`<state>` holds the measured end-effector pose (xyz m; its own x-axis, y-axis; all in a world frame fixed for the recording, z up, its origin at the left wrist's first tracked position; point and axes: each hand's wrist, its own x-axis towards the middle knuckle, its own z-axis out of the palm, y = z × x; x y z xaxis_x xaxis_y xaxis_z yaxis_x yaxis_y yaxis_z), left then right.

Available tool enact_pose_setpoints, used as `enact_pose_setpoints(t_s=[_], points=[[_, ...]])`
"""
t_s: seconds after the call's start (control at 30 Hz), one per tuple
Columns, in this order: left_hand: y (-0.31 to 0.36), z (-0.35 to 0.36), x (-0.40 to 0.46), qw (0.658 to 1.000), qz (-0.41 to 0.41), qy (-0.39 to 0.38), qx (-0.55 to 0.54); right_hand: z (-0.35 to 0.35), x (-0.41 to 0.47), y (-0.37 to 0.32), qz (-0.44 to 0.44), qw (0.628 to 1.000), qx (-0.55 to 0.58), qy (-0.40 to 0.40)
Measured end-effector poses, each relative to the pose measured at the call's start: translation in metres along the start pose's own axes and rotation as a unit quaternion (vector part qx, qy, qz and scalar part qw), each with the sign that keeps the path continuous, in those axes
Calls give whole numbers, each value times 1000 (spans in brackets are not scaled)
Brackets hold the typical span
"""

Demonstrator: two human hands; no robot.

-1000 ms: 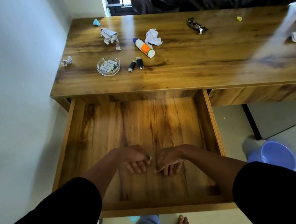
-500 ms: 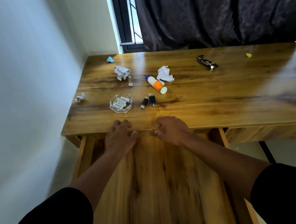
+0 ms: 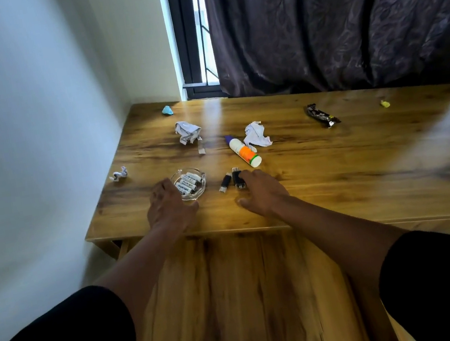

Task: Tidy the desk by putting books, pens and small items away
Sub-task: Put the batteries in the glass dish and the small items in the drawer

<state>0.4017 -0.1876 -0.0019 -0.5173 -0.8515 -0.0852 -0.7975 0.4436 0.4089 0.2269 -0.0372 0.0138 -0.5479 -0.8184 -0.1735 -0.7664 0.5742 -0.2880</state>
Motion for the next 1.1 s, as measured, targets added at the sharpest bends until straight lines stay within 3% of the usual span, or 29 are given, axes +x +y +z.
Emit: enact_pose_setpoints(t_s=[0.53,0.7,1.1], points=[[4,24,44,1000,-23,-4,7,-7,46,-4,65,996,-53,-35],[-4,40,42,995,-59,21,-77,-14,54,-9,68,995,-61,-37],[-18,39,45,990,-39,9,-136,-19,67,-21,60,988,-125,-72]])
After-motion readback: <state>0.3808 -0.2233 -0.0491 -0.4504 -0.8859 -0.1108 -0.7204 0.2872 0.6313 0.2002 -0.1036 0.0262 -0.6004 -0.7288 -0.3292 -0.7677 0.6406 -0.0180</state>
